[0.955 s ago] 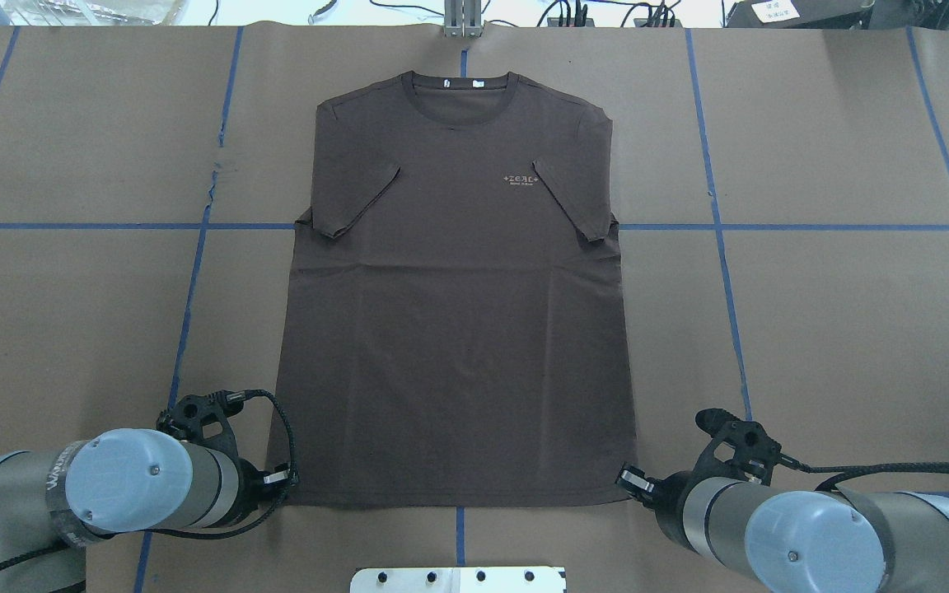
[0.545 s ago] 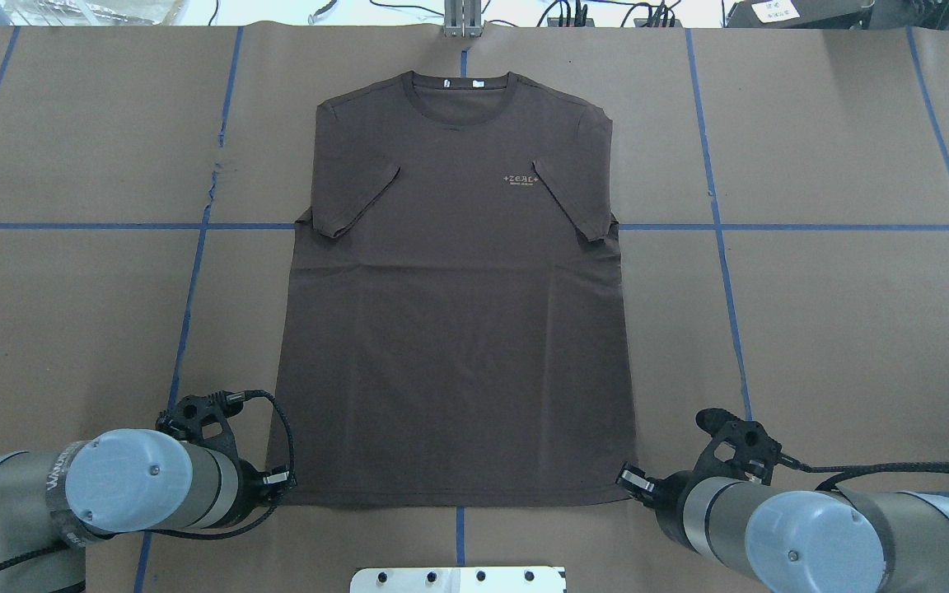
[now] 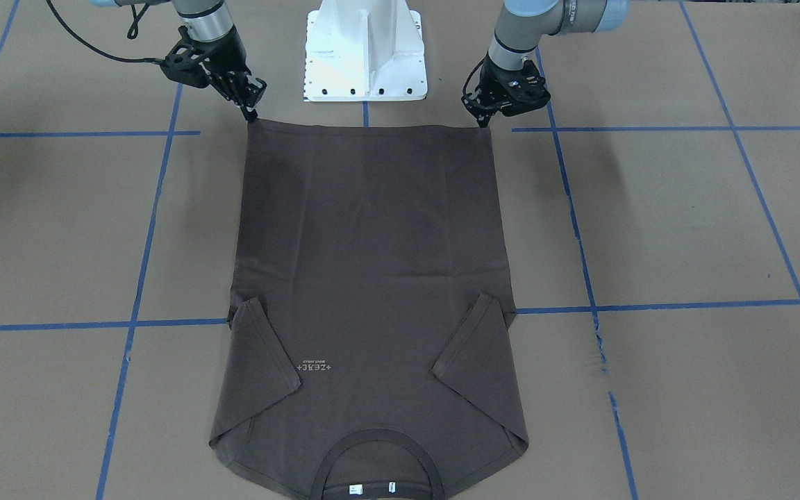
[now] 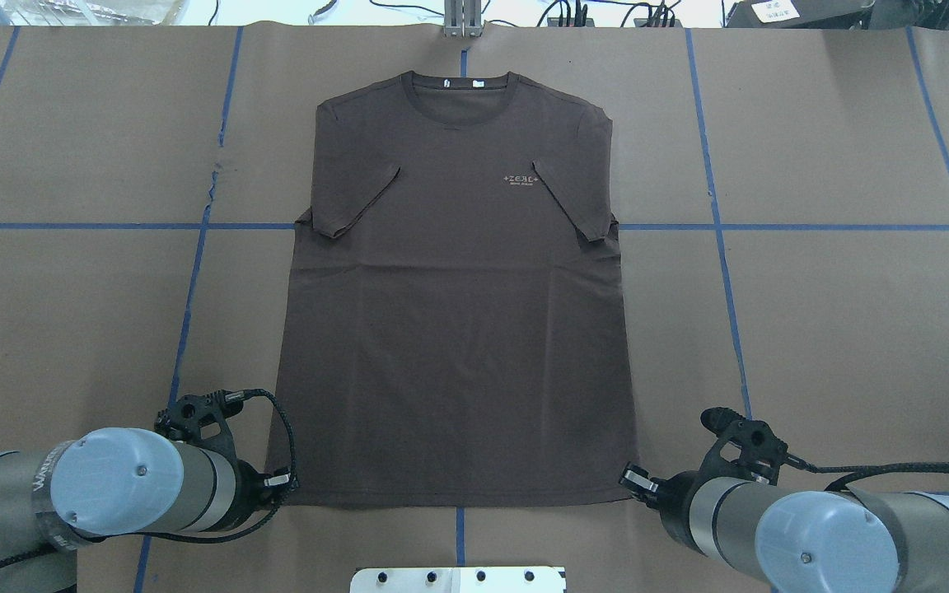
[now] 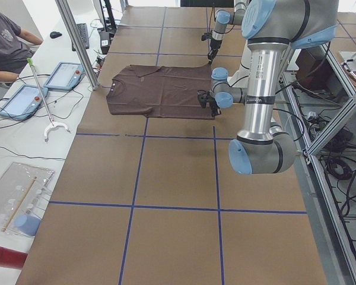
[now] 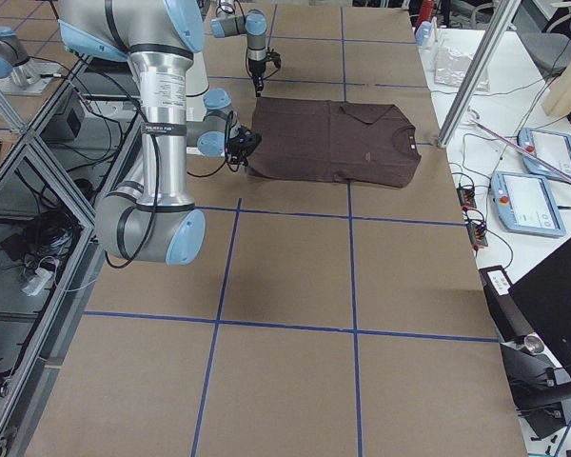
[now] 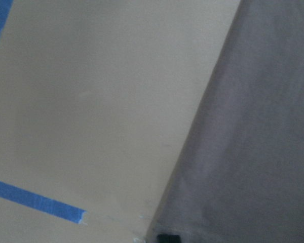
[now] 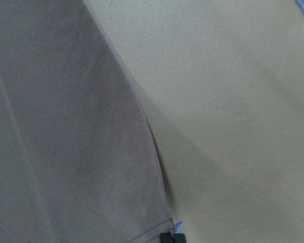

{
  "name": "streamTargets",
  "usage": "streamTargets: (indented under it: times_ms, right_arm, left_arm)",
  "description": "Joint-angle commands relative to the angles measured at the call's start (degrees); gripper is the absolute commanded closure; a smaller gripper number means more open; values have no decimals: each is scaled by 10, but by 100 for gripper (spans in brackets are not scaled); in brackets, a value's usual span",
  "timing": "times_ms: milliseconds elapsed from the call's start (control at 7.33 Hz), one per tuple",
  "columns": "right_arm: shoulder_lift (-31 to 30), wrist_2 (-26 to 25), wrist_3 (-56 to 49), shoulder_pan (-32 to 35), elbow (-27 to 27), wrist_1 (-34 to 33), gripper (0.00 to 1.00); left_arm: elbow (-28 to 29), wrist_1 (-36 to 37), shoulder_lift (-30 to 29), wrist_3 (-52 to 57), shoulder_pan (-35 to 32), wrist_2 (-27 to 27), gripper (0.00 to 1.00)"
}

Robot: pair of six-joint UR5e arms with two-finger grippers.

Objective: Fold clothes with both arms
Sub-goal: 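Grasp both hem corners nearest the robot with both grippers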

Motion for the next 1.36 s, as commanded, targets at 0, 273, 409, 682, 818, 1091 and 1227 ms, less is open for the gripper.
streamTargets:
  times_ms: [0, 273, 409, 682, 818, 1091, 1227]
  right_arm:
    - [-5, 1, 0, 0, 8, 0, 100]
    - [-7, 1, 0, -1, 8, 0, 100]
    - [-7, 1, 0, -1, 8, 0, 100]
    - [-8, 1, 0, 0, 8, 0, 100]
    - [-8, 0, 0, 0, 8, 0, 100]
    - [-8, 0, 0, 0, 8, 0, 100]
    - [-8, 0, 0, 0, 8, 0, 100]
  left_arm:
    - [-14, 11, 12, 0, 0, -4, 100]
    - [11, 6, 4, 6, 5, -5, 49]
    - [20, 4, 3, 8, 5, -4, 49]
    - [22, 4, -2, 9, 5, -4, 49]
    - [22, 4, -2, 10, 5, -4, 49]
    - [26, 3, -2, 11, 5, 1, 50]
    - [30, 2, -3, 11, 5, 1, 50]
